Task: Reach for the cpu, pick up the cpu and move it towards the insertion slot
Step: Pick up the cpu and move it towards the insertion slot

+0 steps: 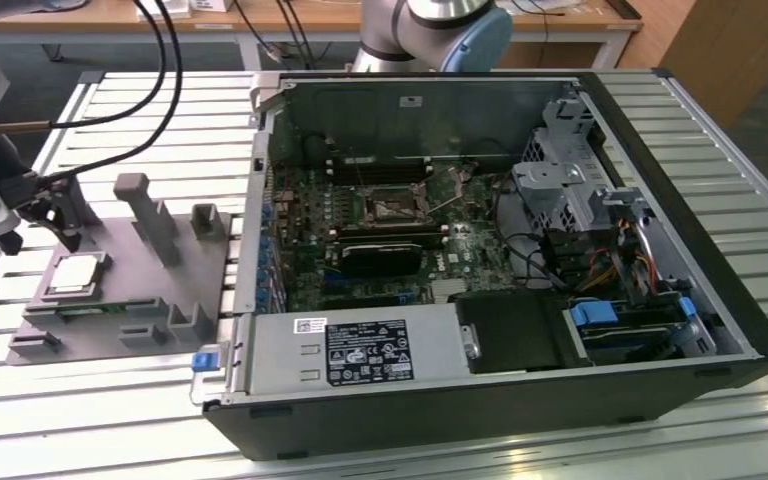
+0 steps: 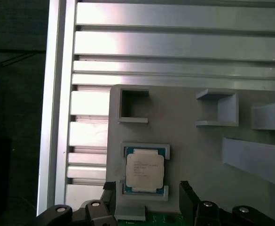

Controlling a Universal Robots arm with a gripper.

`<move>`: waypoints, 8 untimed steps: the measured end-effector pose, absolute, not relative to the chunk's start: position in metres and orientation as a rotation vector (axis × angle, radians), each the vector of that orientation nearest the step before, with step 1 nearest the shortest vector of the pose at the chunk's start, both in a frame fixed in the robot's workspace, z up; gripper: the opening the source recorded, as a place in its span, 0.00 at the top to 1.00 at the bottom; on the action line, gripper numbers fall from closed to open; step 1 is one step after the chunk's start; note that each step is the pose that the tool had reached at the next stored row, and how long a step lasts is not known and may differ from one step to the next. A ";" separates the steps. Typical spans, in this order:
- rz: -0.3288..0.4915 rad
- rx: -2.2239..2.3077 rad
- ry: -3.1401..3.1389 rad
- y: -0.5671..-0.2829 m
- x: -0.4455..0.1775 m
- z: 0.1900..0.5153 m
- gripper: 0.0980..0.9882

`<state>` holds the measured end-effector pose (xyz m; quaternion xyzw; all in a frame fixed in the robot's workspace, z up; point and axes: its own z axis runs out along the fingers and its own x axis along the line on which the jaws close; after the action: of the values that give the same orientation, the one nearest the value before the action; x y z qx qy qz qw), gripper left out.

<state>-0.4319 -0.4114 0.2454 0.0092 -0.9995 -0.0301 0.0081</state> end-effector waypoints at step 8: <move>-0.098 0.027 -3.124 -0.411 -0.432 0.234 0.39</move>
<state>-0.4319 -0.4115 0.2343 0.0087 -0.9994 -0.0312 0.0078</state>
